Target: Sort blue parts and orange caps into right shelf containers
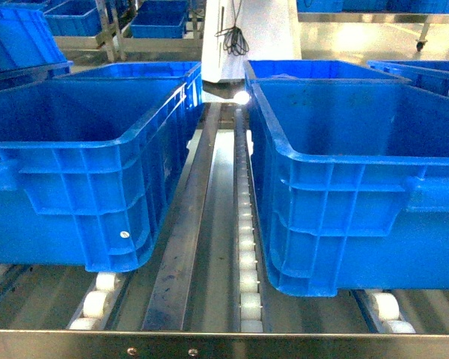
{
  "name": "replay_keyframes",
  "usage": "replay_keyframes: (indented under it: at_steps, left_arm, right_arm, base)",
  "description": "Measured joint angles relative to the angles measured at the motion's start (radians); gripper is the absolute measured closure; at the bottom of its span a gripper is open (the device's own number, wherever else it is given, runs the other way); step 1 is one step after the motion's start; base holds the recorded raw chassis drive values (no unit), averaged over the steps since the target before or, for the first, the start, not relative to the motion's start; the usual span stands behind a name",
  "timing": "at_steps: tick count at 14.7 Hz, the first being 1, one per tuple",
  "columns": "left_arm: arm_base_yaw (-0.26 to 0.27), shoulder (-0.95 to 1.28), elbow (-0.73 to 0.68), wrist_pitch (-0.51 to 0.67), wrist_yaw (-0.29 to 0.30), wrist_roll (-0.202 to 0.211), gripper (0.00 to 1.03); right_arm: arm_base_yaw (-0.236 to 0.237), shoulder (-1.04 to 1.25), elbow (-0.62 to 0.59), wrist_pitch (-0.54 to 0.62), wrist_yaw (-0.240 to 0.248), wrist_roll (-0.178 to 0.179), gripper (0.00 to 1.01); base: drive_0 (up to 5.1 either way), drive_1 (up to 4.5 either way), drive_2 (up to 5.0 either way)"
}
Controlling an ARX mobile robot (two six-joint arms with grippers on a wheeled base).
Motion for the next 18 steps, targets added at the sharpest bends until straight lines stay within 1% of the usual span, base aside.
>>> replay_keyframes:
  at_steps: [11, 12, 13, 14, 15, 18]
  left_arm:
    - [0.000, 0.000, 0.000, 0.000, 0.000, 0.000, 0.59]
    - [0.000, 0.000, 0.000, 0.000, 0.000, 0.000, 0.59]
    - [0.000, 0.000, 0.000, 0.000, 0.000, 0.000, 0.59]
    - [0.000, 0.000, 0.000, 0.000, 0.000, 0.000, 0.59]
    - [0.000, 0.000, 0.000, 0.000, 0.000, 0.000, 0.59]
    - [0.000, 0.000, 0.000, 0.000, 0.000, 0.000, 0.59]
  right_arm:
    - [0.000, 0.000, 0.000, 0.000, 0.000, 0.000, 0.58]
    - [-0.007, 0.000, 0.000, -0.003, -0.030, -0.020, 0.58]
    - [-0.055, 0.017, 0.008, -0.011, -0.204, -0.117, 0.58]
    - [-0.054, 0.075, 0.042, 0.003, -0.290, -0.177, 0.58]
    - [-0.056, 0.148, 0.085, 0.068, -0.312, -0.204, 0.58]
    - [-0.081, 0.335, 0.197, 0.204, -0.313, -0.213, 0.58]
  base:
    - [0.0, 0.00, 0.0]
    - [0.0, 0.00, 0.0]
    - [0.0, 0.00, 0.0]
    - [0.0, 0.00, 0.0]
    - [0.0, 0.00, 0.0]
    - [0.0, 0.00, 0.0]
